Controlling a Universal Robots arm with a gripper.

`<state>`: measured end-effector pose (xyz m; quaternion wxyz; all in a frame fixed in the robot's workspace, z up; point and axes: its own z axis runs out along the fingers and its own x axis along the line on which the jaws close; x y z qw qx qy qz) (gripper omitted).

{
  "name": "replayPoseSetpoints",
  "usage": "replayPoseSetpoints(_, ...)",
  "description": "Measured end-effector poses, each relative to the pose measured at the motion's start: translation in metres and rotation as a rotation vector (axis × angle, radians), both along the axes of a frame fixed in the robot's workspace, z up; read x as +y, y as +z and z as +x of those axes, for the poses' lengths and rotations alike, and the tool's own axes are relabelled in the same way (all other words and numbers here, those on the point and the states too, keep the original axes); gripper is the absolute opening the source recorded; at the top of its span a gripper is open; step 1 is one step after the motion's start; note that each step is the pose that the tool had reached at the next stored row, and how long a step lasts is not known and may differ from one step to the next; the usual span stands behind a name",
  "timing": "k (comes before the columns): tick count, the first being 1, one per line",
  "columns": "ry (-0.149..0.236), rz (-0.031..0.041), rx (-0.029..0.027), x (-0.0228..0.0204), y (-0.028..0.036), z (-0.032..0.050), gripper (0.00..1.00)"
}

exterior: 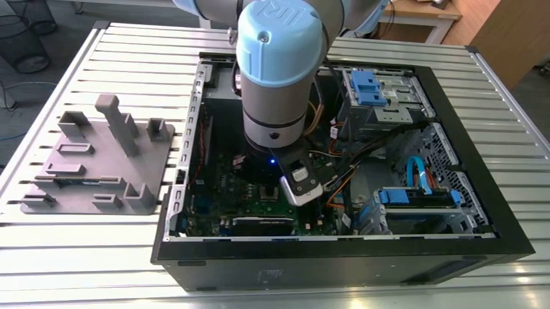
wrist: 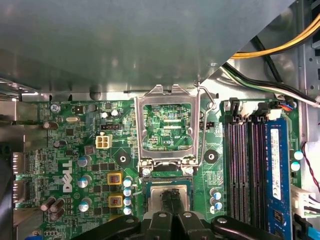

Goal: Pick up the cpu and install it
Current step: 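Place the cpu into insertion slot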

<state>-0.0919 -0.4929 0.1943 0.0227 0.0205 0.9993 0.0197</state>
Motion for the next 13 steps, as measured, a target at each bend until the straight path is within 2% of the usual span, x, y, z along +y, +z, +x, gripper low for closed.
replayPoseSetpoints(8, 0.000, -0.0002, 0.0001, 0.0000, -0.0015, -0.0001, 0.11)
replayPoseSetpoints(11, 0.000, 0.0013, -0.0006, 0.0002, 0.0006, -0.0001, 0.11)
replayPoseSetpoints(13, 0.000, 0.0000, 0.0000, 0.0000, 0.0042, -0.0002, 0.11)
